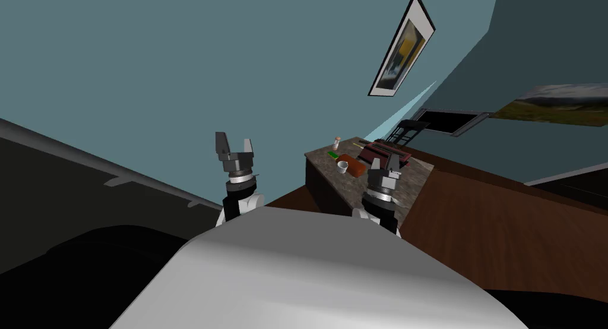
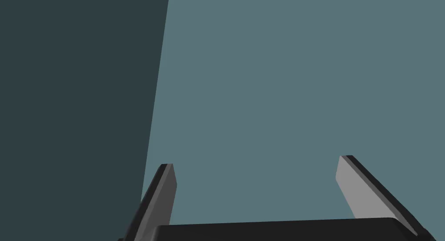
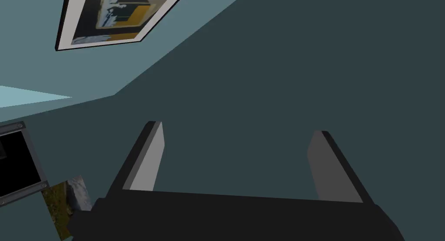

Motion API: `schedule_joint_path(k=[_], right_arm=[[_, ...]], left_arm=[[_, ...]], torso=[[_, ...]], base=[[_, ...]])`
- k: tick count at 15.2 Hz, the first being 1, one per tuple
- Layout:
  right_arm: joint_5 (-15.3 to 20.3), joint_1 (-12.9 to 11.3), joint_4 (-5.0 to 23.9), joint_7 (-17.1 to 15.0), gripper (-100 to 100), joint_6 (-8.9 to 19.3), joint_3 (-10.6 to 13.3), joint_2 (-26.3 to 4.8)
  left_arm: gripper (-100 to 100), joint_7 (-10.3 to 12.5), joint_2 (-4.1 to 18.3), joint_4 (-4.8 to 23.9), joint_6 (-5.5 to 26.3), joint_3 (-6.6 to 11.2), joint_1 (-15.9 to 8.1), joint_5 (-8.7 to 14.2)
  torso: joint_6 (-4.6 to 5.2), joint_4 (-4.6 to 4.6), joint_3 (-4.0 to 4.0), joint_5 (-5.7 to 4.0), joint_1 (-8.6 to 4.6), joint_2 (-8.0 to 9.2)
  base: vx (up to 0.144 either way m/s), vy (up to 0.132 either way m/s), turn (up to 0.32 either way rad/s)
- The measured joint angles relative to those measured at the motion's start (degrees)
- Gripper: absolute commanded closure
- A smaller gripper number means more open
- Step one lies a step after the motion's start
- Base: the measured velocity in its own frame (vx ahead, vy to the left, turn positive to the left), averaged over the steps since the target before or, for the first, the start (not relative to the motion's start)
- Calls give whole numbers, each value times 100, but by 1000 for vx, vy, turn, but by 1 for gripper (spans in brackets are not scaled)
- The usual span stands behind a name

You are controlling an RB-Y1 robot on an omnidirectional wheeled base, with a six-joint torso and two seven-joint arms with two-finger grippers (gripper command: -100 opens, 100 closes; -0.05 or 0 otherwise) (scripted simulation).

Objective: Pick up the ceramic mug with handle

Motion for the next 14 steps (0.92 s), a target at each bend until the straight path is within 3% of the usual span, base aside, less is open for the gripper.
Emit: schedule_joint_path(k=[8,14], right_arm=[[109,456,306,-59,-100,109,33,-882],[207,1103,618,-150,-100,188,64,-1576]], left_arm=[[0,0,-1,0,0,-1,-1,0],[0,0,-1,0,0,-1,-1,0]], torso=[[0,3,10,5,25,18],[1,3,8,6,26,14]], base=[[-45,67,13],[-24,65,30]])
